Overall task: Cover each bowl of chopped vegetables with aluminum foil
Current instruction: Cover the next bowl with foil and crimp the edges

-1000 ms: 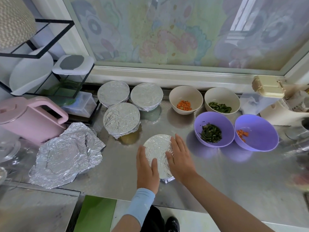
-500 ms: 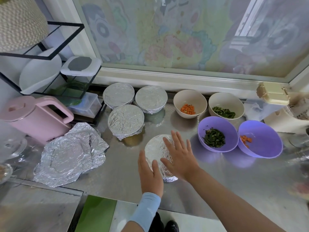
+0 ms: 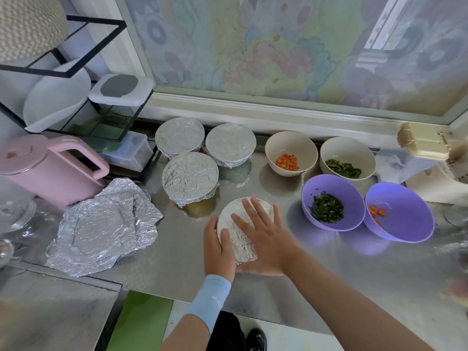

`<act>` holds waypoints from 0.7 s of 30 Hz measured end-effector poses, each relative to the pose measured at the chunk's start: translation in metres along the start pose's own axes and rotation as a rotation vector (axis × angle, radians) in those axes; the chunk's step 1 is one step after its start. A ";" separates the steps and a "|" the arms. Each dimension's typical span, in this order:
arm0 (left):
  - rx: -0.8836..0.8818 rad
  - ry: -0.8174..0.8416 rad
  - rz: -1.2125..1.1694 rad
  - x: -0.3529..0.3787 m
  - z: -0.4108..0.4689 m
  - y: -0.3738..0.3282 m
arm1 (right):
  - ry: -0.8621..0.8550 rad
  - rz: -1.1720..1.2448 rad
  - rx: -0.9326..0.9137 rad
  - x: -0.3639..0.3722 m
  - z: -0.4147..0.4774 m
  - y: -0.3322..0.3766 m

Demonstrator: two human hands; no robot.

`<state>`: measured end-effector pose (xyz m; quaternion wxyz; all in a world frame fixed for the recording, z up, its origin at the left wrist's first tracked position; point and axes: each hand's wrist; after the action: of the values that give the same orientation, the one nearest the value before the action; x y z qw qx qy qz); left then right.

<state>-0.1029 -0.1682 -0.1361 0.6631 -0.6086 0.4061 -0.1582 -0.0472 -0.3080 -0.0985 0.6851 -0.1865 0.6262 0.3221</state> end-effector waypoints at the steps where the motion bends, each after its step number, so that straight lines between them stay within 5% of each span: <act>1: -0.032 0.024 -0.031 0.001 -0.005 0.000 | 0.021 -0.013 -0.005 0.002 0.001 -0.001; 12: -0.227 -0.014 -0.159 0.014 -0.001 -0.005 | 0.056 -0.064 0.047 0.013 0.004 0.005; 21: -0.708 -0.090 -0.596 0.022 0.003 -0.026 | 0.044 -0.038 0.088 0.013 0.006 0.008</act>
<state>-0.0796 -0.1874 -0.1198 0.3571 -0.8939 0.2133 -0.1672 -0.0480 -0.2951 -0.1087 0.6848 -0.1751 0.6510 0.2769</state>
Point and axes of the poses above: each hand's wrist, its own z-axis towards the middle knuckle, its own x-axis out of the palm, y = z × x, and after that the axes turned 12 degrees about -y, right-handed
